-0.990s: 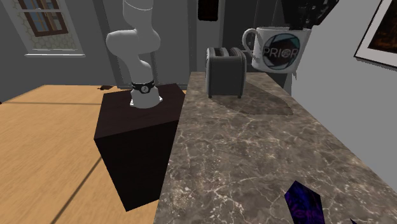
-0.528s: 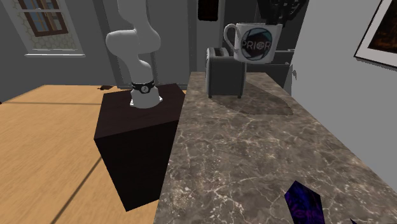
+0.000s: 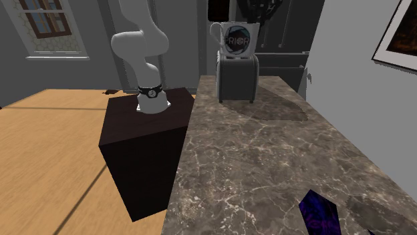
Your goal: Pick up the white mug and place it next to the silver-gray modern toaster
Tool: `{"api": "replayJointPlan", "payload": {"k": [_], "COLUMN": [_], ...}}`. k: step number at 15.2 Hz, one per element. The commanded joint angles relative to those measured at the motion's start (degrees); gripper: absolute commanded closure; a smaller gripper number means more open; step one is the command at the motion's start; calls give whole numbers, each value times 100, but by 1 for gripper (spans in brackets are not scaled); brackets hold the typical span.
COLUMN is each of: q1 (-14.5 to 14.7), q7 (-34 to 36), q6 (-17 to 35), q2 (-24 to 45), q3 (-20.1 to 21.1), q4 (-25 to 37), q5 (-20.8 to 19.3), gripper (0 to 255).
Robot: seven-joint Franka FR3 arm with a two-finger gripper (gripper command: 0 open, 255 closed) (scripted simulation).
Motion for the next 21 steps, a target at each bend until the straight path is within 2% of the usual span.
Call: {"api": "replayJointPlan", "payload": {"k": [1,8,15,21], "q1": [23,249,629,688], "q7": [2,66,263,274], "q6": [58,15,-357,-26], "q2": [-475,-2008,-3485,-3627], "q3": [9,36,91,151], "q4": [-512,-1943,-3011,-3482], "q5": [147,616,1053,1134], "gripper": [255,255,255,255]}}
